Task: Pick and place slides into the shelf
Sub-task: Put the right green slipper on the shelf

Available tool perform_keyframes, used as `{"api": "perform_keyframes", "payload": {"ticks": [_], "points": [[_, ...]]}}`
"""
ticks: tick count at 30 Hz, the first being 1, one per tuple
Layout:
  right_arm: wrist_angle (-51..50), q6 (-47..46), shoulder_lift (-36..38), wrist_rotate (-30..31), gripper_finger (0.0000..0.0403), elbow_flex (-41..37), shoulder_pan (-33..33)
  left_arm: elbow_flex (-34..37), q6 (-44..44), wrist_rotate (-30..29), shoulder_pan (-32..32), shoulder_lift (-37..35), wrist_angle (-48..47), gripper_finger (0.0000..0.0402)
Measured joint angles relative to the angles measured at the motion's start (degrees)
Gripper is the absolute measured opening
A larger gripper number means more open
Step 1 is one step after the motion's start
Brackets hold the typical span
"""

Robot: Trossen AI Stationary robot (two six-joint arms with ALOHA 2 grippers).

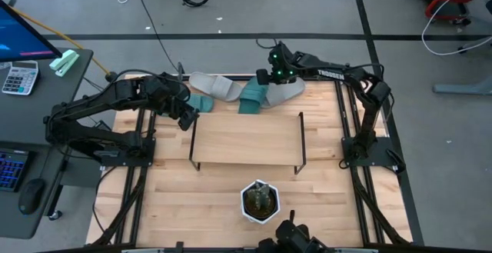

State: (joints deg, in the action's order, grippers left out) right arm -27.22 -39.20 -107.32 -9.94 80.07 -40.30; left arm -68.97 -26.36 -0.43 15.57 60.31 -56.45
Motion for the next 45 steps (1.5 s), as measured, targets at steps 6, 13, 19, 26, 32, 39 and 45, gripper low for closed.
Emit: {"api": "perform_keyframes", "payload": {"ticks": [6, 13, 19, 26, 32, 39, 45], "points": [[0.22, -0.02, -2.29, 0.97, 0.0277, 0.00, 0.46, 0.00, -0.04, 0.02, -0.07, 0.00, 0.00, 0.0197], [1.76, 0.44, -2.63, 2.28, 0.0277, 0.00, -1.44, 0.00, -0.05, 0.02, -0.07, 0.00, -0.02, 0.0197], [2.10, 0.64, -4.34, 1.52, 0.0277, 0.00, -2.00, 0.00, -0.03, 0.02, -0.07, 0.02, -0.02, 0.0199], [5.09, 0.48, -6.38, -0.74, 0.0277, 0.07, -1.32, 0.00, -0.05, 0.02, -0.07, 0.02, -0.02, 0.0193], [9.57, -1.32, -6.56, -4.19, 0.0266, 0.00, -1.10, 0.00, -0.12, 0.02, -0.07, 0.02, -0.02, 0.0196], [9.50, -1.18, -6.57, -4.05, 0.0193, 0.00, -1.18, 0.00, -0.42, 0.02, -0.07, 0.04, -0.02, 0.0191], [9.79, 0.58, -6.56, -6.71, 0.0044, 0.00, -1.26, 0.00, -0.43, 0.02, -0.07, 0.04, -0.02, 0.0193]]}}
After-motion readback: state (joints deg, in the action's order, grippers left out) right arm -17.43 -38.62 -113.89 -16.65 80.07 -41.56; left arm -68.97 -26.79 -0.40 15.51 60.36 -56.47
